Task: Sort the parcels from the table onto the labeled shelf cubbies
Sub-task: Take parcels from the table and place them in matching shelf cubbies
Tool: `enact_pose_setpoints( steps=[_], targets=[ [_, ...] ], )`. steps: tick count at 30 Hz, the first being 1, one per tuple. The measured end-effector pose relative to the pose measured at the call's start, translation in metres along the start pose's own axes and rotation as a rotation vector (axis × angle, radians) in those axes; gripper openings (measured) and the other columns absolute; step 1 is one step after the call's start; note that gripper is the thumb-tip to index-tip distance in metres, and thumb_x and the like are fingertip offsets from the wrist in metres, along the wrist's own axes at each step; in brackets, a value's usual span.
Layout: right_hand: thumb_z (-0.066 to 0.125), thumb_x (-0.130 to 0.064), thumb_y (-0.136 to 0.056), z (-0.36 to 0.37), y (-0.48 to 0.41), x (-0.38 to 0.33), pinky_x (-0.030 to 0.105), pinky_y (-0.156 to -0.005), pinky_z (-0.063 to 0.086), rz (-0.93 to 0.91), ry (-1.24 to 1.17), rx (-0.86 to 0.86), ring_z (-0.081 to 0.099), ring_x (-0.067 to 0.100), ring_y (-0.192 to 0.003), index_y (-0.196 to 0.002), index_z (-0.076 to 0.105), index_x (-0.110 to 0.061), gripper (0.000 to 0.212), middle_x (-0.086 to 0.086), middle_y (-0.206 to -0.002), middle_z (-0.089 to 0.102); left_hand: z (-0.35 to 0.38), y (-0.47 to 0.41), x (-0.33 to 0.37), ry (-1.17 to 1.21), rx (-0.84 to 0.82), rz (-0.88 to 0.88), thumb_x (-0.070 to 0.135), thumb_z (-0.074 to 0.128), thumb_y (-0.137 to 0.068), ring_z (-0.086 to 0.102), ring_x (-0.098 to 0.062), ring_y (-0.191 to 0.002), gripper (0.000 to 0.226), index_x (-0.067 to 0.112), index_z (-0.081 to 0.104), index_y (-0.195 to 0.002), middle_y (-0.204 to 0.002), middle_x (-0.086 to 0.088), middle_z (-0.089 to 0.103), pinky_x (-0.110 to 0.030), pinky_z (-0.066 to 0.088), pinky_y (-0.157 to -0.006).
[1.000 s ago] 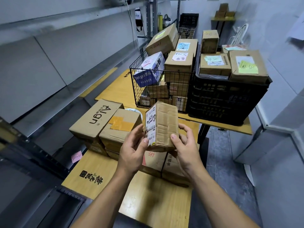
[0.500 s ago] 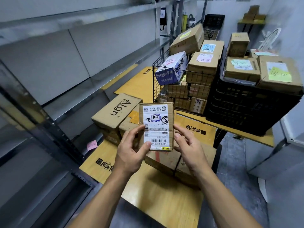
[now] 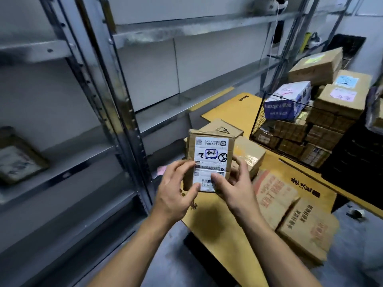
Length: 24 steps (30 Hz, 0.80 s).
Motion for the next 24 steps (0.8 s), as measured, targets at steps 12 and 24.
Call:
enact_pose_setpoints(
  steps=[12, 24],
  targets=[
    [0.074, -0.024, -0.088, 0.186, 0.015, -0.017, 0.037, -0.089, 0.057, -0.108, 0.092, -0.126, 0.059, -0.015, -0.100, -0.121, 0.045, -0.055, 0.054, -0.021, -0.106, 0.067, -0.159, 0.035, -0.083, -0.188, 0.031, -0.134, 0.025, 0.069, -0.085, 0.040, -0.003, -0.121, 0.055, 0.022, 0.049, -0.136, -0.136, 0.004, 0.043, 0.000, 0.021, -0.101],
    [0.070, -0.025, -0.093, 0.289, -0.005, -0.018, 0.012, -0.078, 0.050, -0.124, 0.096, -0.249, 0.060, -0.017, -0.095, -0.129, 0.043, -0.049, 0.052, -0.020, -0.107, 0.064, -0.266, 0.056, -0.153, -0.499, -0.027, -0.267, 0.042, 0.051, -0.087, 0.041, -0.015, -0.125, 0.054, 0.024, 0.045, -0.139, -0.135, 0.003, 0.048, -0.037, 0.033, -0.110]
  ],
)
Point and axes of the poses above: each hand's wrist, its own y-axis away from the middle knuckle, its own z-axis out of the palm, x = y × z, the point moved 1 cm from there along -y, towards the middle knuckle
